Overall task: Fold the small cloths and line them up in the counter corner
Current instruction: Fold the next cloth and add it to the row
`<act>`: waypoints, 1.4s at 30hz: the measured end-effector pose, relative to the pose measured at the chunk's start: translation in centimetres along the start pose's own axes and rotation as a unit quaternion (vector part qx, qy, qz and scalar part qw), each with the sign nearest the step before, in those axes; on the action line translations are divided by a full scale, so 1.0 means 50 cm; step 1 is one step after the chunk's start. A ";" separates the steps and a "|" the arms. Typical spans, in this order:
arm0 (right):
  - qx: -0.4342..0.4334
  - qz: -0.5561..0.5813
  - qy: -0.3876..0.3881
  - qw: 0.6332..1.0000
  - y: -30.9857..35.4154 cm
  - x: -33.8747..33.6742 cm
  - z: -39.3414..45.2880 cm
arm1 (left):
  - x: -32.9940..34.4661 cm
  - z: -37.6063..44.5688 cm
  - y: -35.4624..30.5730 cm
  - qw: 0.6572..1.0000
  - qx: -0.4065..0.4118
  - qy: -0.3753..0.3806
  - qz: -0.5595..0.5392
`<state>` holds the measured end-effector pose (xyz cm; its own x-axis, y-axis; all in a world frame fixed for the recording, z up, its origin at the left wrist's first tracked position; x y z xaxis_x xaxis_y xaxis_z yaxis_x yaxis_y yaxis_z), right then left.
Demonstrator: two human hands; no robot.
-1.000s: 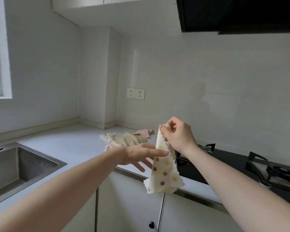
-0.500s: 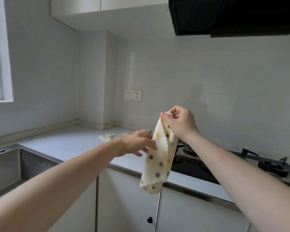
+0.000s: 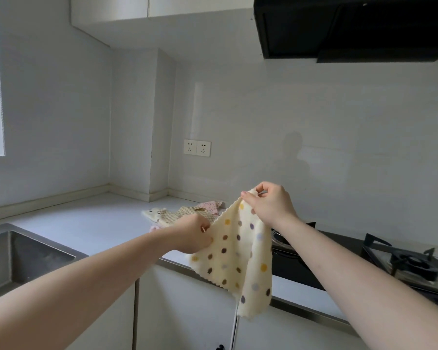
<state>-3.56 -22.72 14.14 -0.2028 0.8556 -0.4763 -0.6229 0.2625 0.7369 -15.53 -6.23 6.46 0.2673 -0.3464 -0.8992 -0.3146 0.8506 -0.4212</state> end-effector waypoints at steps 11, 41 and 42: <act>0.036 -0.117 0.013 0.992 -0.181 0.060 0.057 | -0.018 0.109 0.086 0.979 -0.034 -0.151 0.136; 0.041 -0.159 0.105 0.981 -0.424 0.119 0.059 | 0.182 0.234 0.139 0.990 0.018 -0.116 0.079; 0.041 -0.161 0.112 0.980 -0.428 0.121 0.046 | 0.192 0.229 0.141 0.991 0.012 -0.103 0.079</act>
<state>10.29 -22.15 -3.42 -0.1710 0.6055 -0.7772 -0.6211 0.5461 0.5622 -4.73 0.97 -3.78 0.3980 -0.1226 -0.9092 -0.3460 0.8978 -0.2725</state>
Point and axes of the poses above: each hand's wrist, its own z-axis towards the middle knuckle, its own x-axis out of the palm, y = z × x, the point moved 7 cm from there along z, towards the middle knuckle, and after that the axes turned 2 degrees about y, right-handed, at the moved point
